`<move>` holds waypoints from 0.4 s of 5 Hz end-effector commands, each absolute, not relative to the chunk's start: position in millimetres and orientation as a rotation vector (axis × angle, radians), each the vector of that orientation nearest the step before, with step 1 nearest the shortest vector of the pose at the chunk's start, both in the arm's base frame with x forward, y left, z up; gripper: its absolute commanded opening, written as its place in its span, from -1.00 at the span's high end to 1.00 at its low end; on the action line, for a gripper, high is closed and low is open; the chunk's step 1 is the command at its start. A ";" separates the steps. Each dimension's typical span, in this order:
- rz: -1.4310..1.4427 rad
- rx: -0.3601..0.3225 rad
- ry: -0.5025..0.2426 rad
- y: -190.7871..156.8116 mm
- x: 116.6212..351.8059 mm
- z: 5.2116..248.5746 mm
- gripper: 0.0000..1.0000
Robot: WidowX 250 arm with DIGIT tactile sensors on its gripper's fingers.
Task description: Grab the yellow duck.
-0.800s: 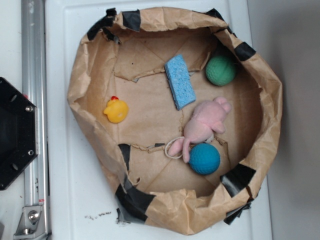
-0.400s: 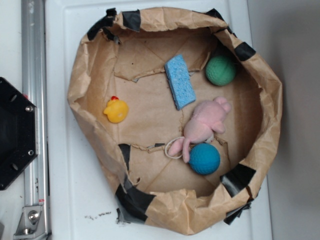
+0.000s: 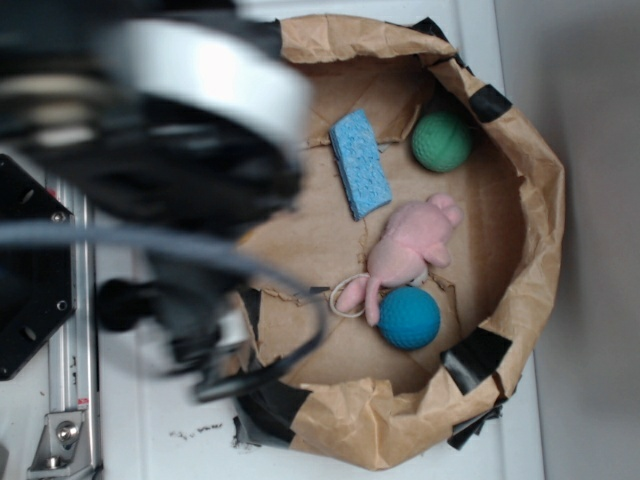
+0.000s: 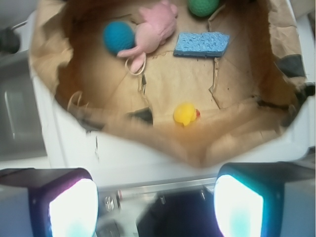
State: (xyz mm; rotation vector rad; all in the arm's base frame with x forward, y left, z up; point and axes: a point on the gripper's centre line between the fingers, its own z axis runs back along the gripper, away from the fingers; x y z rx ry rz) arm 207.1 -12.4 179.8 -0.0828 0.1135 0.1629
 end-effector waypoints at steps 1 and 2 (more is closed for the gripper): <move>0.220 -0.042 0.266 14.9 240.4 104.7 -1.00; 0.164 0.017 0.292 25.1 221.8 78.2 -1.00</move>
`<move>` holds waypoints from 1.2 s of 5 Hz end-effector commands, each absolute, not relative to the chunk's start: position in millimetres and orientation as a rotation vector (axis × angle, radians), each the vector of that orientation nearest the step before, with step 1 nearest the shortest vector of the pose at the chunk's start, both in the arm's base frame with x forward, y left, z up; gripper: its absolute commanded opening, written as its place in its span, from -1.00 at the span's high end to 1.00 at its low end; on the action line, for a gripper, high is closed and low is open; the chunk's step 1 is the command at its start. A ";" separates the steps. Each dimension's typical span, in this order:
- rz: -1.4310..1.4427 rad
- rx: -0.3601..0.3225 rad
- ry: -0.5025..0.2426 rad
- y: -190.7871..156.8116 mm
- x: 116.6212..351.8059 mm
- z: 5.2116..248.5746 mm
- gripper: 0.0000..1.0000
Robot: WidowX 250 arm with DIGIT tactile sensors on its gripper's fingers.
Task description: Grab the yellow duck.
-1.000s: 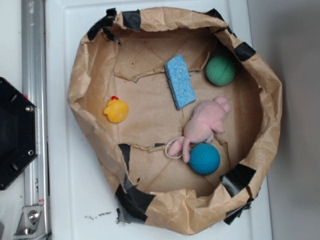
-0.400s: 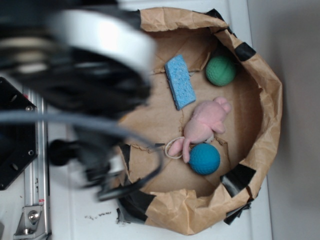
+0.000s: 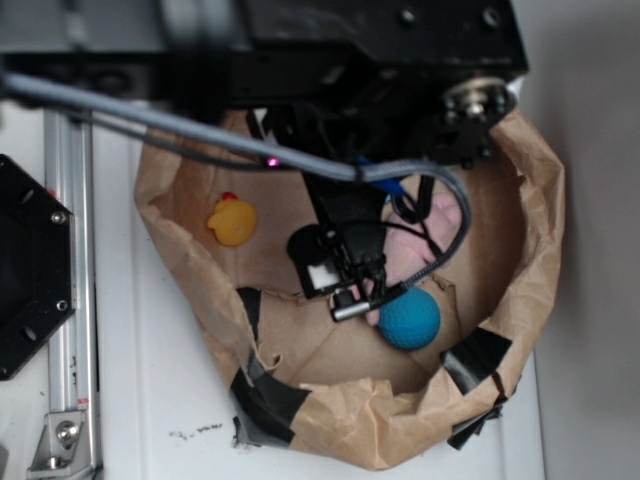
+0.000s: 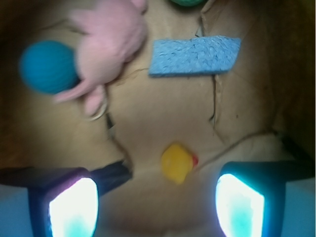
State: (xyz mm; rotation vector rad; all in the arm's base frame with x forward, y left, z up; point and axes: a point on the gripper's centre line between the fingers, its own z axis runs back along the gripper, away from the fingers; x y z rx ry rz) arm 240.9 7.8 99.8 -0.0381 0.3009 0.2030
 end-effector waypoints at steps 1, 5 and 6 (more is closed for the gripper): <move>0.048 0.003 0.360 24.3 202.6 56.7 -1.00; 0.048 0.003 0.360 24.3 202.6 56.7 -1.00; -0.008 0.017 0.374 24.9 200.1 30.7 -1.00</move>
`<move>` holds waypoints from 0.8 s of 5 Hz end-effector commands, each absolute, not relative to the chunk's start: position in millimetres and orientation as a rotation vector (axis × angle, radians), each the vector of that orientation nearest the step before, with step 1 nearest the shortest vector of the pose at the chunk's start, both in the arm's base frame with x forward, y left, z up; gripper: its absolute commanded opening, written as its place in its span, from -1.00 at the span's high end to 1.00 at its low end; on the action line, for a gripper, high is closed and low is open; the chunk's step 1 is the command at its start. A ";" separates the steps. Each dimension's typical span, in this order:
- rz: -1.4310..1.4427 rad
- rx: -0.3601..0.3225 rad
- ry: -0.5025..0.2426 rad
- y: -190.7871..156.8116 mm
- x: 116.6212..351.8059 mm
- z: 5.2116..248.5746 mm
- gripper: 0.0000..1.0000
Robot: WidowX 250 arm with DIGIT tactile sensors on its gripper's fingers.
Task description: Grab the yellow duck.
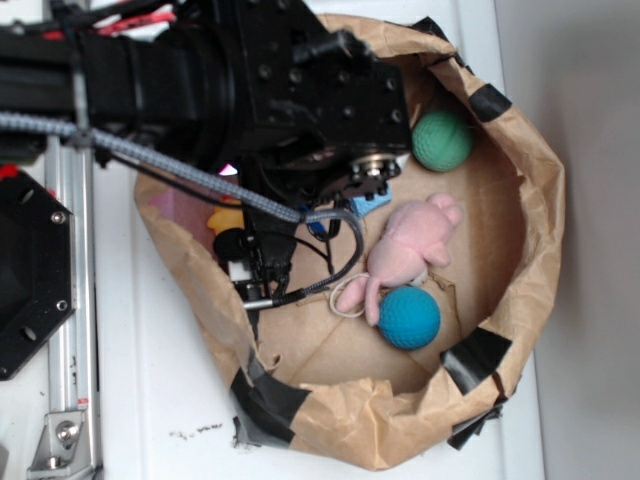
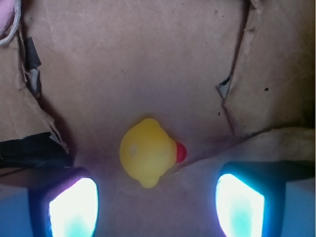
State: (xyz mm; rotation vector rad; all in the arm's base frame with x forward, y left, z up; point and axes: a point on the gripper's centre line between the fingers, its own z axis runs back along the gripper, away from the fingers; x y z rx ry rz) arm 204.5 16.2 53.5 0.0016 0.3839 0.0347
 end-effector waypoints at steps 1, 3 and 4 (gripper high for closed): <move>-0.025 0.017 0.398 21.1 193.5 21.8 -1.00; -0.014 0.034 0.405 23.2 190.0 8.5 1.00; 0.010 0.053 0.415 24.5 190.5 5.6 1.00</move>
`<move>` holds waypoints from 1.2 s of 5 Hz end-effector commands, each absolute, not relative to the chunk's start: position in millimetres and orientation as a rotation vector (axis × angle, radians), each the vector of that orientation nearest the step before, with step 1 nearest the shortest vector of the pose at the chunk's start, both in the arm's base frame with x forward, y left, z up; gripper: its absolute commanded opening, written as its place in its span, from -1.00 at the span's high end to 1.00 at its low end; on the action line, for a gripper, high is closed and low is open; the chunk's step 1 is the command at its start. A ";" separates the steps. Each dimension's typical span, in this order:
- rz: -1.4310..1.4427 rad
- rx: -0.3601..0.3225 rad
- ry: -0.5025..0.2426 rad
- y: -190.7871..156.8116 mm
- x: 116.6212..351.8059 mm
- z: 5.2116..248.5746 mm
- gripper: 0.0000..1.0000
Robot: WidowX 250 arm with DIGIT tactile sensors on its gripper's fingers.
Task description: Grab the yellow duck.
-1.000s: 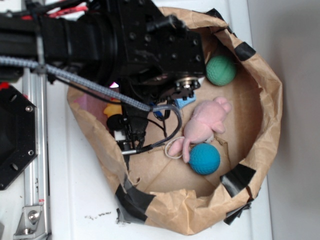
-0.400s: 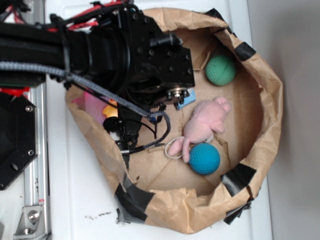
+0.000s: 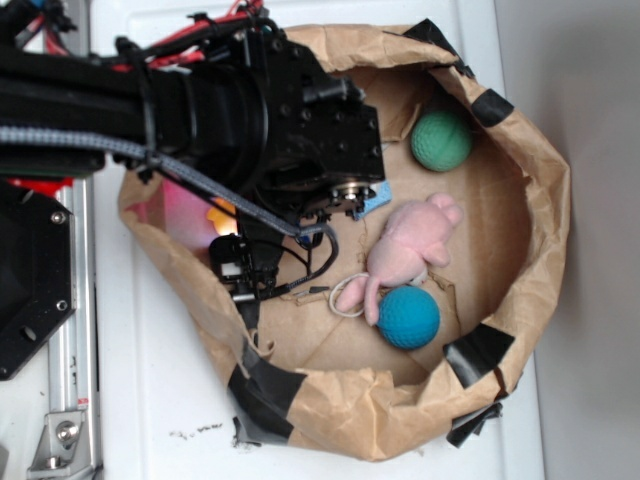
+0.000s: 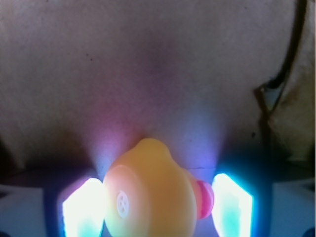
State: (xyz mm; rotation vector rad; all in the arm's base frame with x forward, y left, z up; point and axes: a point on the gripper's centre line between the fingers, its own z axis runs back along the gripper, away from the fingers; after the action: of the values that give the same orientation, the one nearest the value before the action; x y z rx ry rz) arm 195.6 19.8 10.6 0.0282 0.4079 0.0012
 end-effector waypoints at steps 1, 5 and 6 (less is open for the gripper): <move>0.028 0.077 0.436 27.9 191.2 -3.3 1.00; 0.090 0.041 0.074 5.4 215.9 125.7 1.00; 0.101 0.104 0.041 -0.2 219.1 154.4 1.00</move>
State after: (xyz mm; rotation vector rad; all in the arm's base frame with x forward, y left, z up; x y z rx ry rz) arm 221.8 -1.3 143.1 0.1061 0.1019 0.1016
